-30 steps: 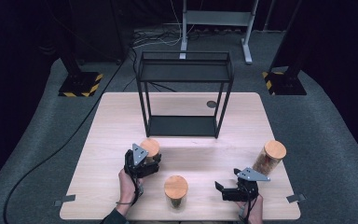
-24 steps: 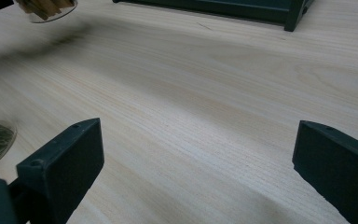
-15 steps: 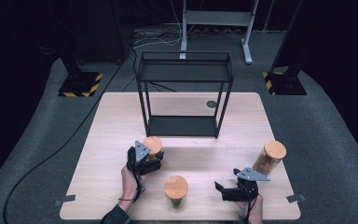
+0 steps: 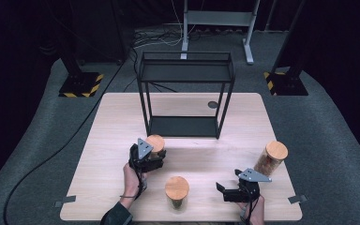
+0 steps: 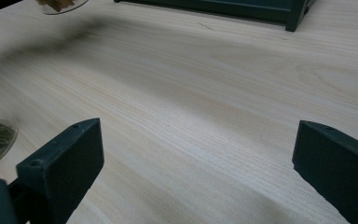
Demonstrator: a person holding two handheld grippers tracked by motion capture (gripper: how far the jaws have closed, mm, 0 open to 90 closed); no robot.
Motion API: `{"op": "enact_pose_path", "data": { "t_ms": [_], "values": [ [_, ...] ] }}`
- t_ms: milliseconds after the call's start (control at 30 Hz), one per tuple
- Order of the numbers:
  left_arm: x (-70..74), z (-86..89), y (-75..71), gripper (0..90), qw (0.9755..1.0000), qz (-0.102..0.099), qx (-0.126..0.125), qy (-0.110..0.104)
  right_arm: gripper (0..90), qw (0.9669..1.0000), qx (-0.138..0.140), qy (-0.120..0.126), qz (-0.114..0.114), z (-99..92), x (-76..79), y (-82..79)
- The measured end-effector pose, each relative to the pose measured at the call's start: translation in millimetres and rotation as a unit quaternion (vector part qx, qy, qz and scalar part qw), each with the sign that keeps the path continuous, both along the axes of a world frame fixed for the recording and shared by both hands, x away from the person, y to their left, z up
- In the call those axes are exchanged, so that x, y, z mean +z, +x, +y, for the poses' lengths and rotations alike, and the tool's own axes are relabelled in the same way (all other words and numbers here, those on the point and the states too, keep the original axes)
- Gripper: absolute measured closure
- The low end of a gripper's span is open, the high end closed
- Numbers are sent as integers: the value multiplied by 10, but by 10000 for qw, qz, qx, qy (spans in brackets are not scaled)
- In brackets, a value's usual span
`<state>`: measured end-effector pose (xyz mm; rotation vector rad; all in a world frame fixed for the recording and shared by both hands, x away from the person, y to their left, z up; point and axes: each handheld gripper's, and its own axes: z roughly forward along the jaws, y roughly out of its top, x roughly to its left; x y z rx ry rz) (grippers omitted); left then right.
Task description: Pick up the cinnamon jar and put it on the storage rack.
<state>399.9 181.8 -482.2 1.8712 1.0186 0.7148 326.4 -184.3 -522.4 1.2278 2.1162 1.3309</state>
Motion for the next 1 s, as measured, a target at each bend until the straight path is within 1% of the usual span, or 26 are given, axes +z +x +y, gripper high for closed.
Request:
{"op": "enact_pose_path", "data": {
  "t_ms": [267, 467, 567, 733, 1000],
  "values": [
    [11, -41, 53, 251, 10000, -3, -56, 51, 13, 10000, 22, 4, 18, -1, 0, 4],
    [34, -83, 95, 251, 9999, 3, -105, 35, 14, 10000, 14, 10, 17, -3, 0, 4],
    [46, -100, 111, 251, 9998, 9, -154, 85, 14, 10000, 29, 17, 25, -5, -1, 6],
    [64, -111, 141, 251, 9998, -4, -166, 54, 14, 10000, 35, 25, 34, -7, -1, 8],
    [69, -106, 197, 251, 9998, 29, -174, 51, 14, 10000, 34, 29, 30, -8, -1, 8]
  ]
}}
